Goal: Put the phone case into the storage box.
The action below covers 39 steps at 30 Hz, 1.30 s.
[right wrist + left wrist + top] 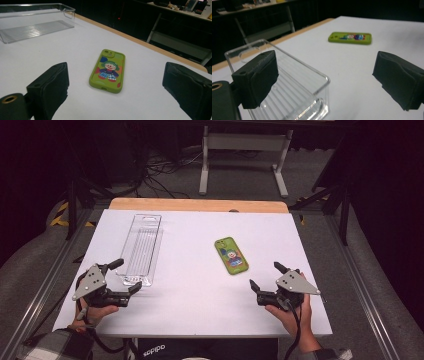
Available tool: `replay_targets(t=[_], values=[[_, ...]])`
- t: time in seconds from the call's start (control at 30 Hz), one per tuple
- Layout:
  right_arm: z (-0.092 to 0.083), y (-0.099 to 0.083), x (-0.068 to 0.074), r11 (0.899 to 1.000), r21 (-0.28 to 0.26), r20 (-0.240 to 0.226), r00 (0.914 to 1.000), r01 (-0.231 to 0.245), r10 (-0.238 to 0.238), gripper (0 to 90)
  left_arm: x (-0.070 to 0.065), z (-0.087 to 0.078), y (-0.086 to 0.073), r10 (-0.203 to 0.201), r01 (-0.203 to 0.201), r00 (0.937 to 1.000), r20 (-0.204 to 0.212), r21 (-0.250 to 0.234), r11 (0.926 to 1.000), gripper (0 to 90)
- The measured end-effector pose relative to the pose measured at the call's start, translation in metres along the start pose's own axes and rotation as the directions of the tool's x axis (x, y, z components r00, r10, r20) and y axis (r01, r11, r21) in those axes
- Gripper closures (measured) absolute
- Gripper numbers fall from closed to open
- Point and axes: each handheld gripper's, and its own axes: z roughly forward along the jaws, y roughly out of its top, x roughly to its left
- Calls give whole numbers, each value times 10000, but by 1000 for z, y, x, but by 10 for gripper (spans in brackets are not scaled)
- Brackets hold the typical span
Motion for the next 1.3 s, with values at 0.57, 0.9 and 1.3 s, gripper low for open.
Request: replay_targets(t=[0.57, 0.9, 1.3], values=[[83, 48, -13, 9654, 2544, -818, 9934, -574, 806, 57, -4, 2, -2, 385, -391, 9992, 113, 610, 9974, 40], [162, 63, -26, 8845, 4625, -1057, 9866, -621, 1245, 95, -10, 5, -5, 537, -562, 9982, 269, 1038, 9930, 50], [234, 54, -30, 7788, 6177, -481, 9833, -1089, 1756, 103, -12, 2, -10, 520, -552, 9983, 281, 1283, 9902, 51]])
